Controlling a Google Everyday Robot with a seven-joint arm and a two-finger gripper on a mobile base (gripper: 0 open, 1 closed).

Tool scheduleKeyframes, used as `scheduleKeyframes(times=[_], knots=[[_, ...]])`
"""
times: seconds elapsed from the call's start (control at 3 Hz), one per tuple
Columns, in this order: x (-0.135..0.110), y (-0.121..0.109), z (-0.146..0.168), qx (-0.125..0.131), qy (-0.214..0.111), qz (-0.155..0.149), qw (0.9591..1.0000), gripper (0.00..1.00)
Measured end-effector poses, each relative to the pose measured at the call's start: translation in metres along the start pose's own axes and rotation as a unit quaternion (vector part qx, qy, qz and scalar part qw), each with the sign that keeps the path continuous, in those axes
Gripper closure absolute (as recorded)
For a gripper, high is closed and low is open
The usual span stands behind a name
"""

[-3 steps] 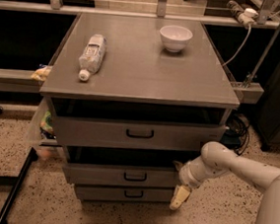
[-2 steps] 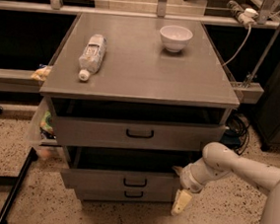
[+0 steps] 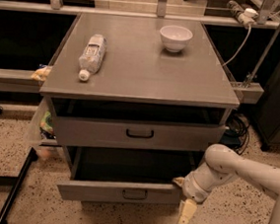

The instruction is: Open middle drawer

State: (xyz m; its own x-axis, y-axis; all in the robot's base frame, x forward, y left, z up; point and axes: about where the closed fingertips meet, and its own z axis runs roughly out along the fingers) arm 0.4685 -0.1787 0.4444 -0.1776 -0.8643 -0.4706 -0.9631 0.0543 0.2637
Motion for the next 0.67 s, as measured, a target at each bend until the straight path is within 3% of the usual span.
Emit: scheduleKeyframes(times=[0.33, 0.67], knots=[[0.0193, 0.0582, -0.0055, -0.044, -0.005, 0.031, 0.9985, 0.00], [0.0193, 0.0582, -0.0054, -0.044, -0.005, 0.031, 0.9985, 0.00]])
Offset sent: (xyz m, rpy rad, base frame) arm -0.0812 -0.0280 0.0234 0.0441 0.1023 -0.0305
